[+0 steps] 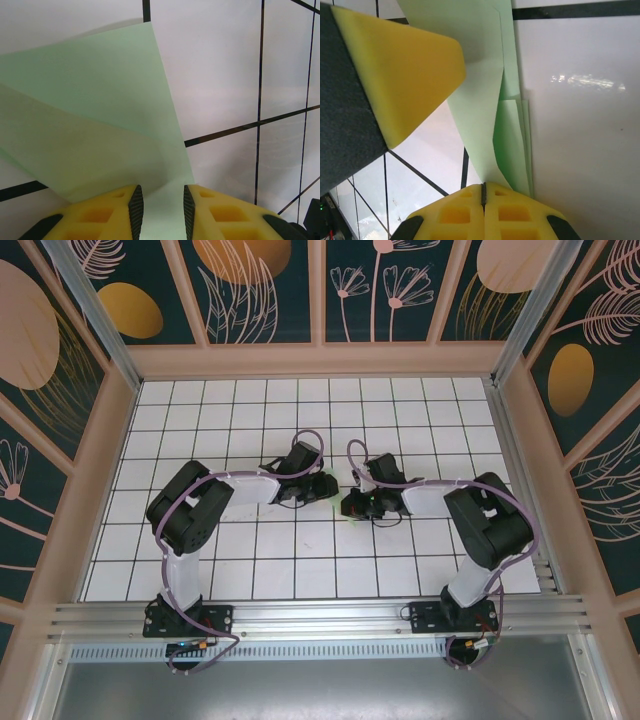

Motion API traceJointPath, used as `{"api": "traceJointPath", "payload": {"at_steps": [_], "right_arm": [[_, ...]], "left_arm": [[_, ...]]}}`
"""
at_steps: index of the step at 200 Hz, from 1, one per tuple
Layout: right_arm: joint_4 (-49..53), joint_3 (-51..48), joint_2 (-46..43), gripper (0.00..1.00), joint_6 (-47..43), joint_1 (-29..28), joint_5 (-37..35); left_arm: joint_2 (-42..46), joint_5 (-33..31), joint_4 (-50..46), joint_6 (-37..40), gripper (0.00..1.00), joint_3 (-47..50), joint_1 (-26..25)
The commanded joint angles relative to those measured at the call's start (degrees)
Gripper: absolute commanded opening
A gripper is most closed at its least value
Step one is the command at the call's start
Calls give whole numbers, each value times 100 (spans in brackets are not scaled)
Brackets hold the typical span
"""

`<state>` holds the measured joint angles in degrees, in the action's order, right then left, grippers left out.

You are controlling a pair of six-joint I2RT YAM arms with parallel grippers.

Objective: Fold a paper plane with a square sheet of paper (pick it up from the middle)
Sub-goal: Fold the wing for the fifth time at the center of the table.

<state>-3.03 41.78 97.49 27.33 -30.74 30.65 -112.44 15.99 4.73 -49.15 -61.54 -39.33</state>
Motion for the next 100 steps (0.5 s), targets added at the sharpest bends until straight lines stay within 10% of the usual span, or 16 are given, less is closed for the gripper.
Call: {"api": "traceJointPath", "payload": {"at_steps": [1, 100], "right_arm": [[52, -164, 146, 3, -26, -2, -251], [65, -249, 275, 1, 145, 51, -240]], "left_arm": [[-40, -365, -106, 277, 33, 50, 114], [696, 804, 1938, -374, 29, 1173, 86]]}}
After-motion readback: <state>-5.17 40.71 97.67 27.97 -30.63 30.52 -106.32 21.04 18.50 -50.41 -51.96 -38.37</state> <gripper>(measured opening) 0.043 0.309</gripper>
